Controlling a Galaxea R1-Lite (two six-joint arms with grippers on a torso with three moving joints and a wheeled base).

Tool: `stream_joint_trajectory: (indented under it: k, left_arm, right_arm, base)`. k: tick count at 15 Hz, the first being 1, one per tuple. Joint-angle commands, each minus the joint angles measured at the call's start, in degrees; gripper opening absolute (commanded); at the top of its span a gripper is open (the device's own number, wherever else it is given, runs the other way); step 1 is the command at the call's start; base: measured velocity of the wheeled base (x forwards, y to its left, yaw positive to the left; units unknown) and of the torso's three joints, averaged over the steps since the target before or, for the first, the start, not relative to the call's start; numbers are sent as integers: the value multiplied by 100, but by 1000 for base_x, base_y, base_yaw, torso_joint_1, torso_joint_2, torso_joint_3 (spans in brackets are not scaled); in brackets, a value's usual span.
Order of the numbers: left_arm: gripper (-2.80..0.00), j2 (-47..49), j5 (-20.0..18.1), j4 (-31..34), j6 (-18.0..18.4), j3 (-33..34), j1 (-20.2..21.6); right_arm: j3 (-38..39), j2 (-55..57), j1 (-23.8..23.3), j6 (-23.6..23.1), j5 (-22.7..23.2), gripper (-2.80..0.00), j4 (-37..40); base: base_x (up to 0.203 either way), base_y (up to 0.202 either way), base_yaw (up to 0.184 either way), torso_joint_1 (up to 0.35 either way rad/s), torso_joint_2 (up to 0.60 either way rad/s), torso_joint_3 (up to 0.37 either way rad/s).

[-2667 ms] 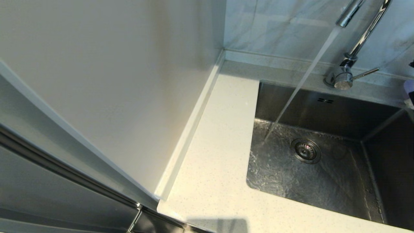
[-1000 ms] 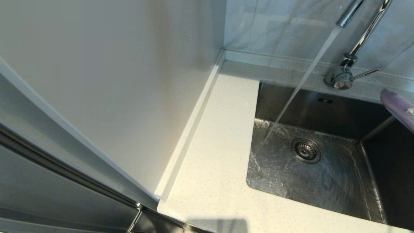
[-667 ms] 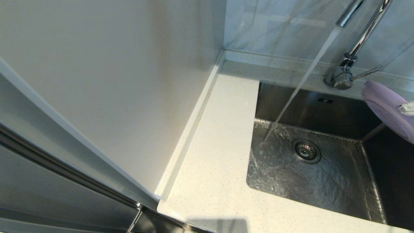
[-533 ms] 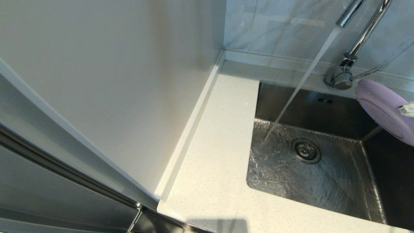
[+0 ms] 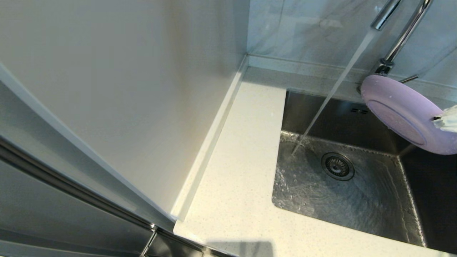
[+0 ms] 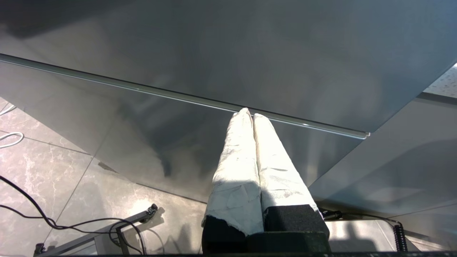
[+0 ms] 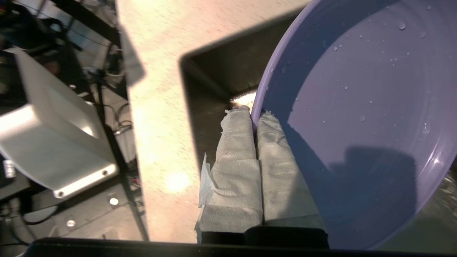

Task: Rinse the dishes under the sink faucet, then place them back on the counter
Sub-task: Rinse the plate

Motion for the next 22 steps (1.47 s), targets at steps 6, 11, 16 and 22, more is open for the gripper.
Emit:
stream_joint_trajectory:
  k: [6,11,16,22]
  left_arm:
    - [-280,0,1,0,0,0,1]
    - [-280,0,1,0,0,0,1]
    - [-280,0,1,0,0,0,1]
    - [-280,0,1,0,-3,0,1]
  right_arm:
    - [-7,-174,741,753,72,-280,49]
    - [-2,-57,1065,2916,-42,-280,-1467]
    - [-2,89,1319,3647,-328,-280,-2316]
    - [-10,292,1319,3903,-336,-280,-2813]
  base:
    - [0,0,0,0,0,0]
    - [0,0,0,0,0,0]
    - [0,0,0,0,0,0]
    - [0,0,0,0,0,0]
